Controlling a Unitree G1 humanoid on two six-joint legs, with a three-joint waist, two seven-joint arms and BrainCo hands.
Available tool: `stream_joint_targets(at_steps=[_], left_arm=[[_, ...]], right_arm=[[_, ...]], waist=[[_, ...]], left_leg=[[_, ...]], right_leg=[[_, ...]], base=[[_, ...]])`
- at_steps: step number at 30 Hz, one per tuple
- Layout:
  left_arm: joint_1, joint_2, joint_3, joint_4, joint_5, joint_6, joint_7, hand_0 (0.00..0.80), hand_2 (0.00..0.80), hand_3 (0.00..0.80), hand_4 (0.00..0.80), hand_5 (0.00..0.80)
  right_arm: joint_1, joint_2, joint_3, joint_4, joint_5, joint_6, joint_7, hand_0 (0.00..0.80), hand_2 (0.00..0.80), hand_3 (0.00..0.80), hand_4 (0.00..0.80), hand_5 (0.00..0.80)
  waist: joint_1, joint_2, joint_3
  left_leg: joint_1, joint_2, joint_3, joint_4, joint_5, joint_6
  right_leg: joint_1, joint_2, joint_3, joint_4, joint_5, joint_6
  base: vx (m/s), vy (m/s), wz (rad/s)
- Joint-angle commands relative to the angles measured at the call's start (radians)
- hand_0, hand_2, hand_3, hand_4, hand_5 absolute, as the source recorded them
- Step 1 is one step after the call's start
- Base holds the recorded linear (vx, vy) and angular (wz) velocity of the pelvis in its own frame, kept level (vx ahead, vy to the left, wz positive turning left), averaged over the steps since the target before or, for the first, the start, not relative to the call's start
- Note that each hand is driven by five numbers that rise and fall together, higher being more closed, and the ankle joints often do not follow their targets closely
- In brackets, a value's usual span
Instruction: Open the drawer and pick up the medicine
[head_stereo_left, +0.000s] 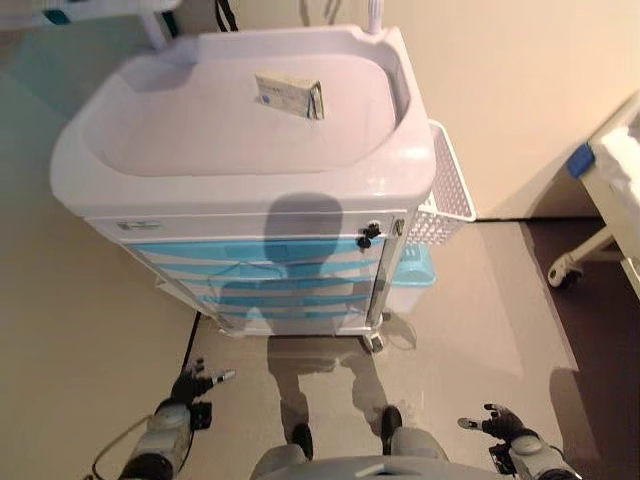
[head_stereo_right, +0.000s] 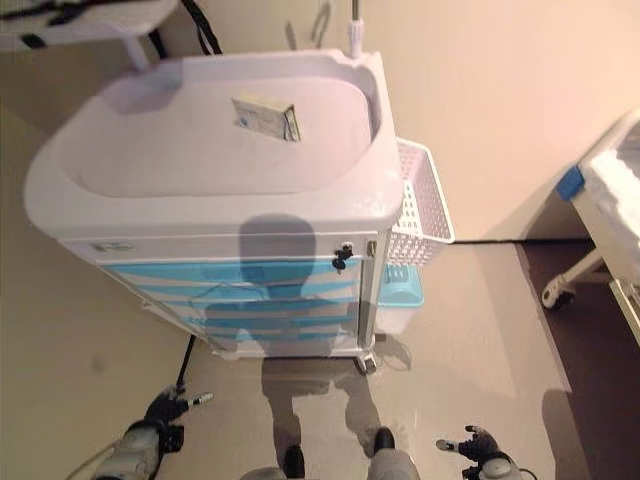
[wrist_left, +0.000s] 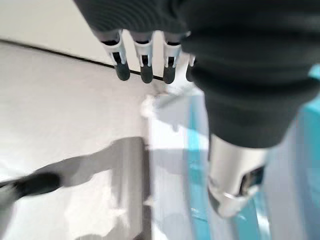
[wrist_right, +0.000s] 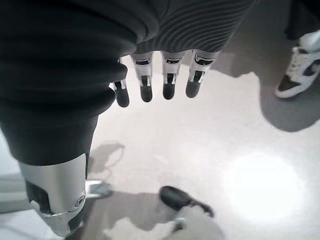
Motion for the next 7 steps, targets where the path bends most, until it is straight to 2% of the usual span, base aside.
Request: stream_joint_targets(at_steps=[1, 3, 6, 7], left_arm=[[-0.028, 0.019, 0.028, 0.067, 0.03, -0.006, -0.012, 0.0, 0.0, 0.0, 0.0, 0.0], [-0.009, -0.023, 0.03, 0.158, 0.068, -0.001, 0.001, 0.0, 0.0, 0.0, 0.0, 0.0], [0.003, -0.051, 0.026, 0.203, 0.086, 0.005, 0.003, 0.0, 0.0, 0.0, 0.0, 0.0], [0.014, -0.079, 0.014, 0.258, 0.108, 0.016, -0.013, 0.0, 0.0, 0.0, 0.0, 0.0]], right_arm=[[-0.005, 0.016, -0.017, 0.029, 0.064, -0.006, 0.026, 0.0, 0.0, 0.0, 0.0, 0.0], [-0.008, 0.041, -0.019, 0.068, 0.092, -0.005, 0.032, 0.0, 0.0, 0.0, 0.0, 0.0], [-0.009, 0.058, -0.02, 0.09, 0.104, -0.004, 0.033, 0.0, 0.0, 0.0, 0.0, 0.0], [-0.009, 0.073, -0.014, 0.107, 0.112, -0.002, 0.039, 0.0, 0.0, 0.0, 0.0, 0.0]], waist=[[-0.004, -0.053, -0.009], [0.002, -0.058, -0.034], [0.007, -0.064, -0.047], [0.012, -0.07, -0.062]], left_leg=[[-0.039, -0.041, 0.004, 0.008, 0.008, 0.009], [-0.005, -0.037, 0.002, -0.02, 0.016, 0.005], [0.014, -0.033, 0.007, -0.035, 0.017, 0.002], [0.031, -0.028, 0.011, -0.05, 0.019, 0.0]], right_leg=[[0.008, -0.004, 0.008, 0.009, -0.034, 0.048], [0.046, 0.003, -0.002, -0.016, -0.036, 0.044], [0.067, 0.008, -0.007, -0.034, -0.034, 0.044], [0.087, 0.013, -0.012, -0.061, -0.027, 0.046]], base=[[0.035, -0.03, 0.06], [0.031, -0.029, 0.07], [0.016, -0.017, 0.09], [0.003, -0.013, 0.08]])
